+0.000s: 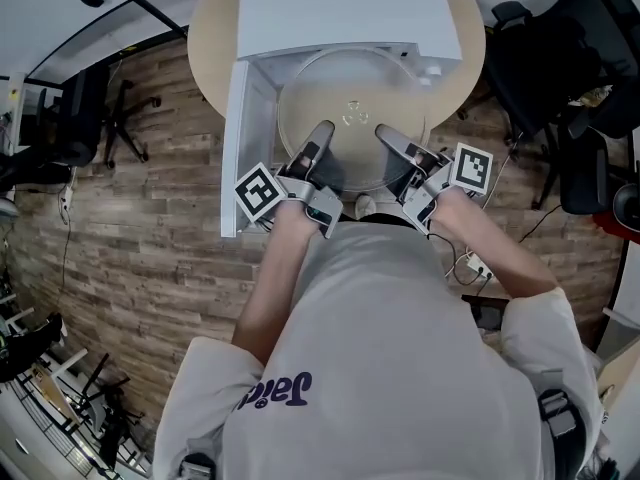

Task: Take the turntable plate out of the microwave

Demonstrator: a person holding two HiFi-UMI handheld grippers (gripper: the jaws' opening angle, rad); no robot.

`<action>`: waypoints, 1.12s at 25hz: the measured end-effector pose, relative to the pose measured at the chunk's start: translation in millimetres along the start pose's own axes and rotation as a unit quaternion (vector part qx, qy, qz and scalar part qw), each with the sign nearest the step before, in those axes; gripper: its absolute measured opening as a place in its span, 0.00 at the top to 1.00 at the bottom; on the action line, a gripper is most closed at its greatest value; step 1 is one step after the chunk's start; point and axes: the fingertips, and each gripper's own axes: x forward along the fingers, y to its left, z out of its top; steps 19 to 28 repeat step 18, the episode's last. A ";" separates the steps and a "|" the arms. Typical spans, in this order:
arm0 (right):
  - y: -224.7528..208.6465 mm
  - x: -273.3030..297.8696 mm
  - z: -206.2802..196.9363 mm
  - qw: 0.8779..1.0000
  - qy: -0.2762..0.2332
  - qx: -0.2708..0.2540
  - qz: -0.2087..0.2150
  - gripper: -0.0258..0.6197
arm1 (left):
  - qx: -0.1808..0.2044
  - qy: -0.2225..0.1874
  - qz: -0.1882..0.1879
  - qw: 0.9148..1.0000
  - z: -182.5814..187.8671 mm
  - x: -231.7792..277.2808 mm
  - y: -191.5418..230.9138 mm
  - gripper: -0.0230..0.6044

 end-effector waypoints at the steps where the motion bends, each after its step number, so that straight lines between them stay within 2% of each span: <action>1: -0.2 -0.8 0.6 1.000 -0.002 0.001 0.001 0.91 | 0.001 0.002 0.001 1.000 -0.7 0.9 -0.1 0.91; 6: 0.4 -6.0 6.2 1.000 -0.002 0.003 0.001 0.91 | 0.009 0.010 0.002 1.000 -4.0 7.9 -1.5 0.91; 12: 0.0 -11.0 16.8 1.000 0.008 -0.006 -0.002 0.91 | -0.003 0.005 0.003 1.000 -10.7 16.9 1.2 0.91; 28: -5.0 -16.1 15.5 1.000 0.006 -0.008 -0.004 0.91 | -0.004 0.005 0.001 1.000 -15.3 16.0 4.3 0.91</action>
